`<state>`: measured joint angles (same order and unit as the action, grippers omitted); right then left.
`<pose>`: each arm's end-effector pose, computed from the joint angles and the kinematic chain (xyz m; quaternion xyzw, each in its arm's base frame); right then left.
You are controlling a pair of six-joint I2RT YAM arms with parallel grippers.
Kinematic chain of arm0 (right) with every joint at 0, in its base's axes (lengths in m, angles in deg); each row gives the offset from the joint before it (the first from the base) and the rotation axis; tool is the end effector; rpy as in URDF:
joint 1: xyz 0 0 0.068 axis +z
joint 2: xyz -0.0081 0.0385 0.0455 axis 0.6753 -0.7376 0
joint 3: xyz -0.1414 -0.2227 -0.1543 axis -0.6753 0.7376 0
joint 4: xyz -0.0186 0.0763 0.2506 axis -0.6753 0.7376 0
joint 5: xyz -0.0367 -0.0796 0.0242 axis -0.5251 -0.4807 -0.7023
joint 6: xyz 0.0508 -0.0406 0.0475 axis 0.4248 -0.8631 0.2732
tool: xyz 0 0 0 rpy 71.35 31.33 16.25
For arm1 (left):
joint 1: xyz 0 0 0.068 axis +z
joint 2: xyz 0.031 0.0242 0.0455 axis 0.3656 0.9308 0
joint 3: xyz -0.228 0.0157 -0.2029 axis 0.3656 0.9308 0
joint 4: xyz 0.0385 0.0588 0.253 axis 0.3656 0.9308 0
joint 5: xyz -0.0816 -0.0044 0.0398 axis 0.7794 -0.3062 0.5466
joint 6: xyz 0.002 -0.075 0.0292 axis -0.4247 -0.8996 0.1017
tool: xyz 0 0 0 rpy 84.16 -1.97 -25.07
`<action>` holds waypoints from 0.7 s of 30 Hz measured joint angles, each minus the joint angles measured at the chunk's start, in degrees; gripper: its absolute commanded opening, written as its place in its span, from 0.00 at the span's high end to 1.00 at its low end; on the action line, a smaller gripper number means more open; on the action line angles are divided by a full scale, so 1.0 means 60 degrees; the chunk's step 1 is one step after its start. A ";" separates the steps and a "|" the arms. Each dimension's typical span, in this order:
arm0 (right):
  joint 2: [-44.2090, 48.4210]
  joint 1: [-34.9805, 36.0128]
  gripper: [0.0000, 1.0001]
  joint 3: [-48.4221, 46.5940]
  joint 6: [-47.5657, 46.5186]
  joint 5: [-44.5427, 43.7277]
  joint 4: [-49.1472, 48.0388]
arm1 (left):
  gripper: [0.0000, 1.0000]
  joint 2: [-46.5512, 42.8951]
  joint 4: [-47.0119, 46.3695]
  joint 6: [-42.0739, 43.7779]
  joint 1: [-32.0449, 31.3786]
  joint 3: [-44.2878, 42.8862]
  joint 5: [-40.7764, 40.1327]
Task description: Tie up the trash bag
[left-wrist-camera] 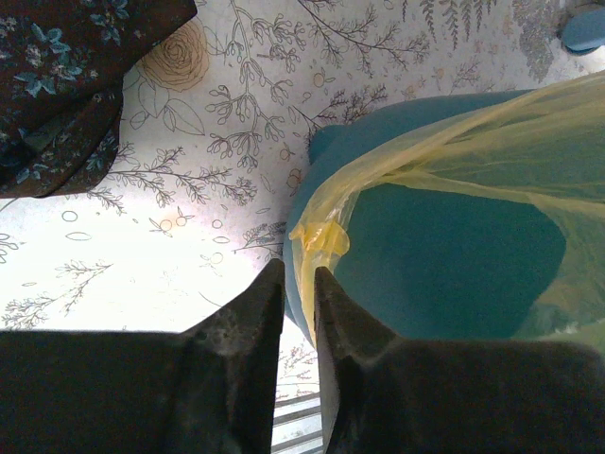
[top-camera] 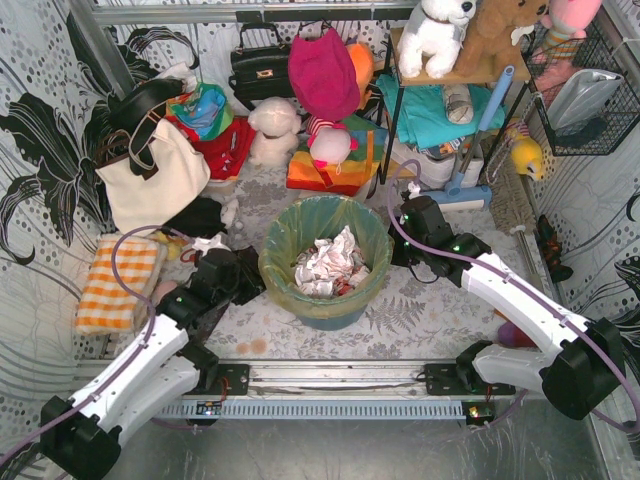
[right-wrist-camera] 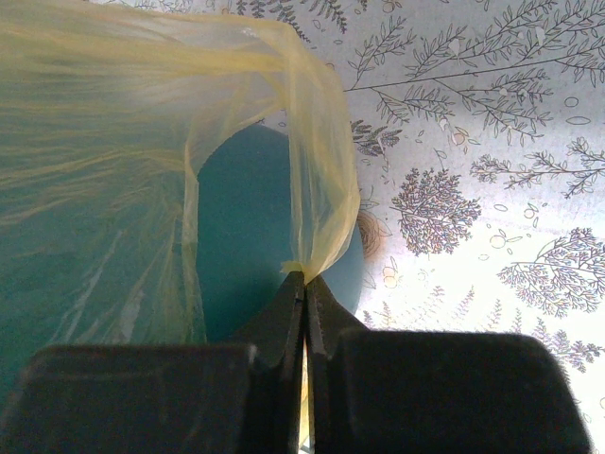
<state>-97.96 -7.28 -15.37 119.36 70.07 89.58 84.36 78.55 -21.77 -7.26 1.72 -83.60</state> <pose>0.2185 0.1581 0.2945 0.0255 0.8966 0.2851 0.3380 0.1386 -0.0751 0.2184 -0.1948 0.8907 -0.2655 0.3134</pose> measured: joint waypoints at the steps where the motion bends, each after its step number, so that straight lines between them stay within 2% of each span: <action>1: 0.0000 0.0000 1.00 0.0000 0.0000 0.0000 0.0004 | 0.66 0.0033 -0.0011 0.0000 0.0000 0.0000 -0.0007; 5: 0.0000 0.0000 1.00 0.0000 0.0000 0.0004 0.0004 | 0.54 0.0240 -0.0197 0.0004 0.0000 0.0022 0.0015; 8: 0.0000 -0.0018 1.00 0.0000 0.0000 0.0015 0.0026 | 0.50 0.0266 -0.0576 0.0007 0.0000 0.0146 0.0069; 21: 0.0055 -0.0033 1.00 0.0000 0.0004 0.0036 0.0036 | 0.51 0.0645 -0.1763 0.0015 0.0000 0.0739 0.0623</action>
<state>-97.63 -7.47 -15.37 119.38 70.29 89.80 88.23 67.97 -21.69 -7.26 6.15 -79.87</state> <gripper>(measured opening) 0.003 0.495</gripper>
